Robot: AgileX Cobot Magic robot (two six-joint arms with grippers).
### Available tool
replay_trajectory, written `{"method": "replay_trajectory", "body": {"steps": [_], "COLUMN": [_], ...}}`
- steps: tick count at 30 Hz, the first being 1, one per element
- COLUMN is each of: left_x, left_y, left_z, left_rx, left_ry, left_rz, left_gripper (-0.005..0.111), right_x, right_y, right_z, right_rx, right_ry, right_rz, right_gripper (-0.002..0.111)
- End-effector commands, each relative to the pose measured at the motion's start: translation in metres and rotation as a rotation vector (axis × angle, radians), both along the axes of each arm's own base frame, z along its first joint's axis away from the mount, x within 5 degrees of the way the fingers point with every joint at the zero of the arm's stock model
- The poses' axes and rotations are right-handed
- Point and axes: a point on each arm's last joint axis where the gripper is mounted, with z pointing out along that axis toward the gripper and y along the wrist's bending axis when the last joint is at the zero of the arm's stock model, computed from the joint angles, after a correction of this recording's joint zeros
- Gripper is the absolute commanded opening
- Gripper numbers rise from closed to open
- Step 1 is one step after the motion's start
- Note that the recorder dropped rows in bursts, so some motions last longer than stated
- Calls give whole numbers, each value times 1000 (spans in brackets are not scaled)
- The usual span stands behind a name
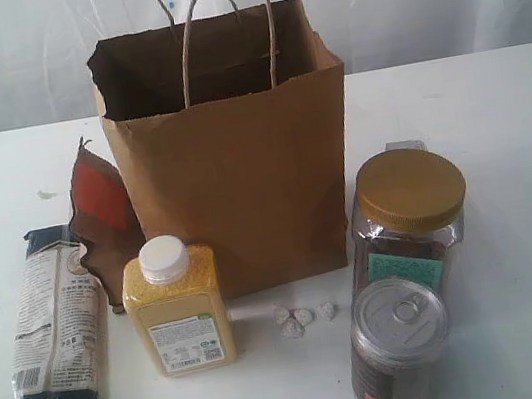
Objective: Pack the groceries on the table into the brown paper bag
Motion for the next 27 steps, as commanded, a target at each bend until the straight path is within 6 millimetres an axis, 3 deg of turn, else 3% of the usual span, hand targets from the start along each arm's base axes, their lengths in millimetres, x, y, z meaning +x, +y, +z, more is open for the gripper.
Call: {"method": "replay_trajectory", "body": {"steps": [1,21,27], "left_x": [0,0,0], "left_y": [0,0,0], "left_z": [-3,-3,-3], "left_rx": [-4,-4,-4], "left_ry": [9,9,9], "left_rz": [-1,-1,-1], "left_gripper": [0,0,0], "right_x": [0,0,0], "right_y": [0,0,-1], "right_z": [0,0,1], "right_rx": [-1,-3,-115], "right_ry": [-5,-4,-3], "right_rz": [-2,-1,19], "right_gripper": [0,0,0]}}
